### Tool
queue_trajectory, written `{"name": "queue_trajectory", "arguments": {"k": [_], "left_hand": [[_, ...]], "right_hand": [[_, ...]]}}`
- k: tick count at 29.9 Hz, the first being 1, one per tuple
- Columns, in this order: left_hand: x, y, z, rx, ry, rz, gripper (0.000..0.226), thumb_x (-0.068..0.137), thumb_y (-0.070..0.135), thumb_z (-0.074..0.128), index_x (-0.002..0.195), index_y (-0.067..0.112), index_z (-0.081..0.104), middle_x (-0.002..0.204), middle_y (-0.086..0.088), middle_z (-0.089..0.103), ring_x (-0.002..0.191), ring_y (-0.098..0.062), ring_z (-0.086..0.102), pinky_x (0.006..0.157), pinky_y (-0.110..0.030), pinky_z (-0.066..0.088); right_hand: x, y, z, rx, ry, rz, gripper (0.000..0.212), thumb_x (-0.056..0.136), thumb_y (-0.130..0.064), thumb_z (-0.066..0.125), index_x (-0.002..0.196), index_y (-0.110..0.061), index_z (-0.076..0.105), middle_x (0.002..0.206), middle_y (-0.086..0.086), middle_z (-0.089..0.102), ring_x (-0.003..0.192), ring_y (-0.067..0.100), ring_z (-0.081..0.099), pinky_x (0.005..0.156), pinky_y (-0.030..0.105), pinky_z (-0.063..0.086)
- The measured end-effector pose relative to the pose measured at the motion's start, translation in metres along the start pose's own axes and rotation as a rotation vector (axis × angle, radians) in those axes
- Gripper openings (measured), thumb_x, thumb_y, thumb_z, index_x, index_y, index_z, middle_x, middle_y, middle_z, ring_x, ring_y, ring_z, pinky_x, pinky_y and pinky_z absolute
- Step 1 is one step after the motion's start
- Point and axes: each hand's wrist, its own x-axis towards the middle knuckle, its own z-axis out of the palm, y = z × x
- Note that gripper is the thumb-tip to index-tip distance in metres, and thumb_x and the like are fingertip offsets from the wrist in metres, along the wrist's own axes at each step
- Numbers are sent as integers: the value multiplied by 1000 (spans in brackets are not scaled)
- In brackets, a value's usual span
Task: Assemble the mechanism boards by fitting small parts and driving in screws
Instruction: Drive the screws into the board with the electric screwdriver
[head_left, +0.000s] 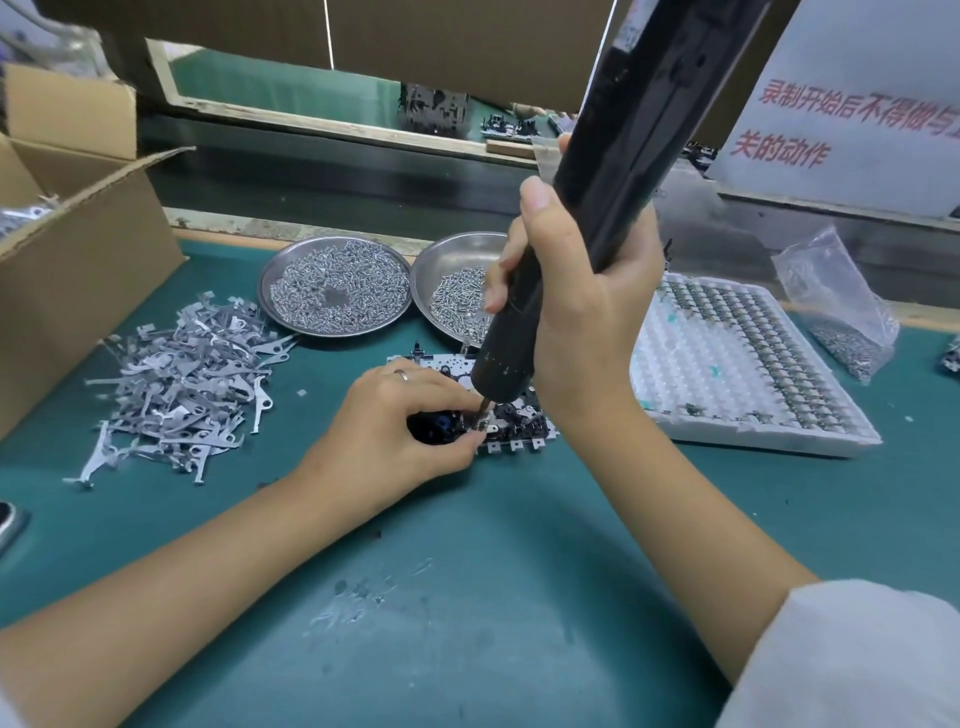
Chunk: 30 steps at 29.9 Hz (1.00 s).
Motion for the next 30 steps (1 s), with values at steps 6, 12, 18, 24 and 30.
{"name": "queue_trajectory", "arguments": {"k": [6,12,18,24,30], "left_hand": [[0,-1,0,-2,-2,-1,22,66,5,83,86,11,77,79,13,64,83,-15,59,83,-21,43],[0,0,0,-4,-8,-2,21,67,5,83,86,10,77,79,13,64,82,-13,58,83,-24,42],[1,1,0,-1,-4,3,18,66,4,83,81,11,76,75,22,58,78,-7,55,80,-22,39],[1,0,0,4,-9,4,17,66,4,83,80,11,76,75,23,58,78,-11,55,79,-20,39],[1,-1,0,4,-19,-9,17,67,5,83,82,10,76,76,18,61,81,-16,57,80,-21,41]], "right_hand": [[0,1,0,27,1,-9,15,85,-4,58,88,-3,43,52,8,45,35,21,44,41,25,37],[-2,1,0,61,-14,-7,15,86,-2,57,89,-3,42,55,9,44,35,18,44,41,24,38],[-2,3,1,59,-34,-30,15,87,1,55,91,-4,41,53,7,43,35,17,44,42,22,38],[-3,4,0,66,-43,-40,18,87,1,53,99,7,42,50,4,43,35,16,43,42,21,38],[-5,5,1,64,-50,-48,22,87,2,52,101,12,40,50,3,43,35,16,42,43,21,38]]}}
